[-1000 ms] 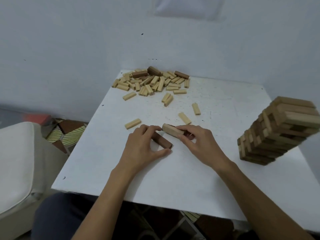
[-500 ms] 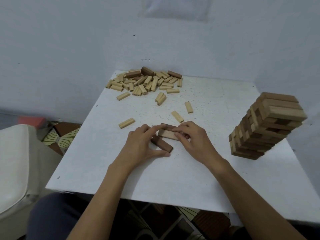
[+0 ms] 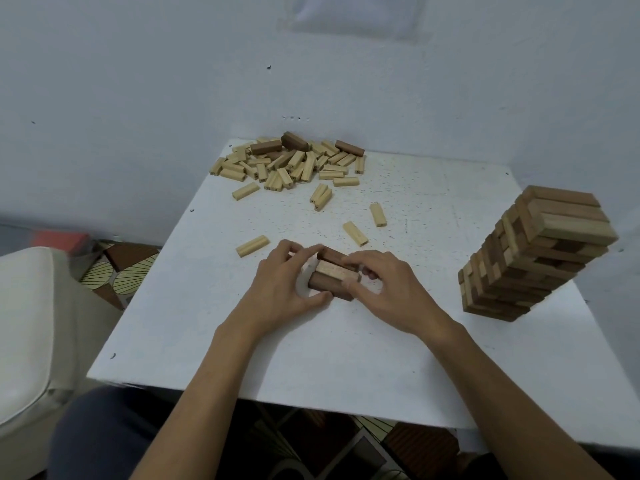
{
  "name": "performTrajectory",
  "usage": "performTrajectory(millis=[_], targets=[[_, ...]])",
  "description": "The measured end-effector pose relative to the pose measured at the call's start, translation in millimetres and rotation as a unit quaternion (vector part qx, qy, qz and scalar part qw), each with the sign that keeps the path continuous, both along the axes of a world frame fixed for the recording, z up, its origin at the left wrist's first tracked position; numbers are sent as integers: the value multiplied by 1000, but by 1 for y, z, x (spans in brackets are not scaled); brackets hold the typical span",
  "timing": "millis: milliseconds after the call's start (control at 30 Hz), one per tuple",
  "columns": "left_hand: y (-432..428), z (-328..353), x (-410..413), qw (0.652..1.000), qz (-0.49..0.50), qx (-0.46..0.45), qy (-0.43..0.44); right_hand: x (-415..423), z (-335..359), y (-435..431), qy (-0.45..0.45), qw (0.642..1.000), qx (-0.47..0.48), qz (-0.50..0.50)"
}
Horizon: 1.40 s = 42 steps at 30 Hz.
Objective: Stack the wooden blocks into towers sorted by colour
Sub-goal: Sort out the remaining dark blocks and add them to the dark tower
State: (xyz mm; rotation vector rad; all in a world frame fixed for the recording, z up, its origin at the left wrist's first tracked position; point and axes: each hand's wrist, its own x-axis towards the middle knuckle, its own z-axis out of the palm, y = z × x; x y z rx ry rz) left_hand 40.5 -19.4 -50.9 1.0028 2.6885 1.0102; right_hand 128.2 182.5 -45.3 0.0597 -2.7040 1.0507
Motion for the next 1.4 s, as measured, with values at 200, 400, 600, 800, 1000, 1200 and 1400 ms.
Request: performTrajectory(millis=[200, 400, 600, 800, 1000, 1200, 1400], targets=[[7, 3, -7, 995, -60, -78, 20, 1, 4, 3, -36, 999, 32, 25], [6, 5, -2, 998, -56, -33, -6, 7, 0, -1, -43, 999, 17, -1], [-1, 15, -8, 994, -84, -9, -64, 14, -4, -11, -1, 998, 5, -62], [-1, 18, -16, 992, -82, -3, -91, 13, -4, -20, -11, 998, -4, -69], [1, 18, -10, 997, -57, -8, -59, 11, -3, -17, -8, 998, -3, -70], [15, 8, 17, 997, 23, -71, 37, 20, -9, -20, 21, 992, 50, -114], [3, 23, -1, 990, -63, -110, -53, 27, -2, -11, -42, 997, 47, -42]])
